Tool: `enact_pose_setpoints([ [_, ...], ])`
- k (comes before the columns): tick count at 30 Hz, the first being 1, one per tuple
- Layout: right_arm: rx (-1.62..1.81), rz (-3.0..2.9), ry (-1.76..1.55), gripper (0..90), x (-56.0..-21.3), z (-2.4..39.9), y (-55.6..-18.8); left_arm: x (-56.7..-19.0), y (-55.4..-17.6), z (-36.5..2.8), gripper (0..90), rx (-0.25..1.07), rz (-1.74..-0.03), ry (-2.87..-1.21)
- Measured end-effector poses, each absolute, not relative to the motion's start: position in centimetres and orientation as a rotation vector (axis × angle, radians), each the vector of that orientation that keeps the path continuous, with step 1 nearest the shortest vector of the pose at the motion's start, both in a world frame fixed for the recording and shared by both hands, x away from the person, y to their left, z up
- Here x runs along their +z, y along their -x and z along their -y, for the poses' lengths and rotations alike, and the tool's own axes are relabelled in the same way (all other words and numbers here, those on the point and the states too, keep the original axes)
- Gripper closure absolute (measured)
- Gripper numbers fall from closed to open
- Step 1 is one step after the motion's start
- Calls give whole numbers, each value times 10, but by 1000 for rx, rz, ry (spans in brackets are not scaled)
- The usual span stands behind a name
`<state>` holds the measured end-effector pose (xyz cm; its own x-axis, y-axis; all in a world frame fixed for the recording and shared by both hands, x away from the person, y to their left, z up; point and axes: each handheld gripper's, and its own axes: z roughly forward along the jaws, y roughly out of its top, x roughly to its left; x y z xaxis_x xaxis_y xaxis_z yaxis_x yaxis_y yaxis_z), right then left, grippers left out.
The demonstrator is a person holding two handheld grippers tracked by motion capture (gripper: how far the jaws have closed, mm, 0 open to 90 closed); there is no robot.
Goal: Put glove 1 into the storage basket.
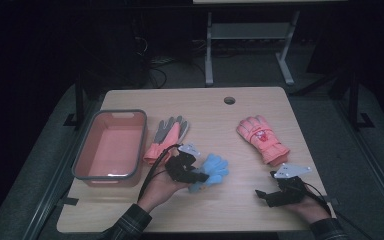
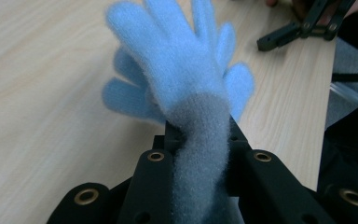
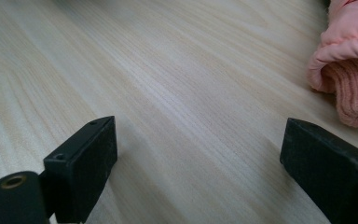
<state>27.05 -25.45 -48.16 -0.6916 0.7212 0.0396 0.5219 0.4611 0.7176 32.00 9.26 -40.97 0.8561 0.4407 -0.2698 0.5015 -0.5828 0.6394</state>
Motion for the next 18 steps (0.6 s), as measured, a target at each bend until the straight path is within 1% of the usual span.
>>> enact_pose_setpoints([
  [10, 1058, -2446, -1064, 104, -482, 254, -271, -387, -329, -115, 780, -72, -724, -2232],
  [18, 1058, -2447, -1063, 104, -482, 254, -271, -370, -341, -139, 780, -42, -774, -2178],
])
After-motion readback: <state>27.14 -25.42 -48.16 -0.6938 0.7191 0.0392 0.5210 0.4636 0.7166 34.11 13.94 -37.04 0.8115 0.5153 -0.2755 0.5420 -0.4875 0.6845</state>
